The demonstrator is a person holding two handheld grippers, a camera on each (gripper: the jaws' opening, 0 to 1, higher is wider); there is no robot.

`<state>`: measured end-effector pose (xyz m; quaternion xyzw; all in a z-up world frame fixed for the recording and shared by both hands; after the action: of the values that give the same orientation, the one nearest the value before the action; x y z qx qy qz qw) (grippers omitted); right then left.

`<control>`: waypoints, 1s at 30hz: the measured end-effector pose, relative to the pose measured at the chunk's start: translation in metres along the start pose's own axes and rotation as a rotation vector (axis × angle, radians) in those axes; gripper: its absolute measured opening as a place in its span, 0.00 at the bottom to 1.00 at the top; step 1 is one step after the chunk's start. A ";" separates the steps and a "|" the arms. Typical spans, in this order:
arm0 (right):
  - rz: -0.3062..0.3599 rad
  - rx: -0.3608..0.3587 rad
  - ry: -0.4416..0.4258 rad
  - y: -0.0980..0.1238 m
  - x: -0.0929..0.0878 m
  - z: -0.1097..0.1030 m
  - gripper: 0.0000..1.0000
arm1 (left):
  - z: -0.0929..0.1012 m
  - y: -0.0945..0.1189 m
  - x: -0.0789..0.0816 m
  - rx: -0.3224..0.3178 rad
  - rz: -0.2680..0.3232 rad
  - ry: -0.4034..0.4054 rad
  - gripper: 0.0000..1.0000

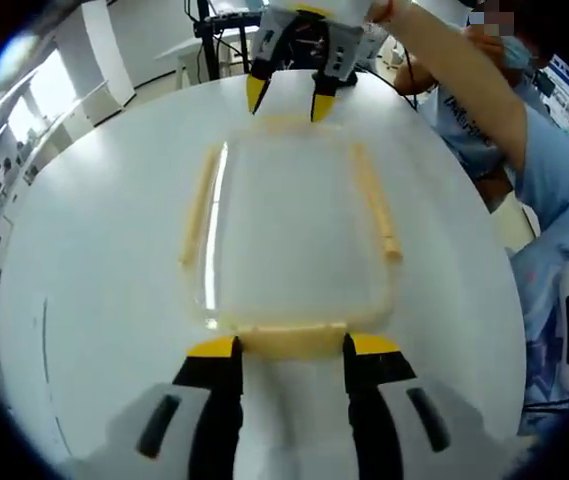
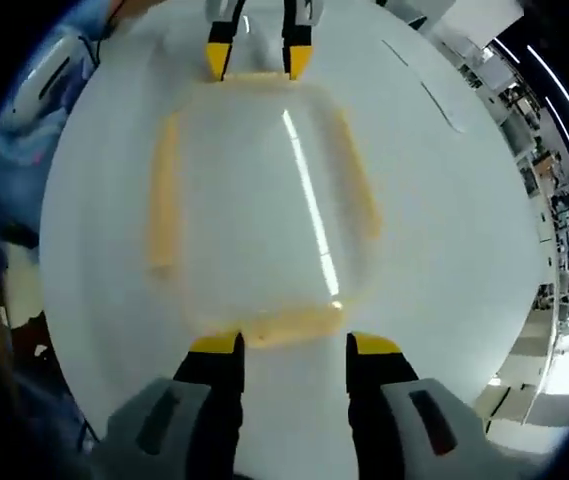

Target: Snap each plastic latch of the storage box into its locked position after aligning the lid with the box until every specified latch is closed and the lid sits flush.

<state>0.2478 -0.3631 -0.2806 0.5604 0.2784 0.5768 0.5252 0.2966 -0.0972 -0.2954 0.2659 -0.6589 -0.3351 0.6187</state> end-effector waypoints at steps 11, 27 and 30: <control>-0.030 0.159 0.059 -0.009 0.007 0.013 0.43 | -0.001 0.000 0.001 0.000 -0.009 -0.006 0.40; -0.035 0.275 0.063 -0.015 0.010 0.012 0.41 | -0.003 0.000 0.002 -0.008 -0.018 -0.018 0.40; -0.032 0.276 0.064 -0.016 0.010 0.012 0.41 | -0.003 -0.001 0.004 -0.007 -0.029 -0.016 0.40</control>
<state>0.2659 -0.3527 -0.2890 0.6041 0.3808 0.5422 0.4429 0.2994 -0.1009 -0.2937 0.2706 -0.6586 -0.3486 0.6095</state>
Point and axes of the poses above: the point that each gripper's makers call its tool centre point, and the gripper's own axes: y roughly backward along the fingers, z roughly to its right, x roughly out of its top, the point moved 10 cm from there along y, roughly backward along the fingers, and after that the axes turned 11 degrees about z, right-handed, at the moved point
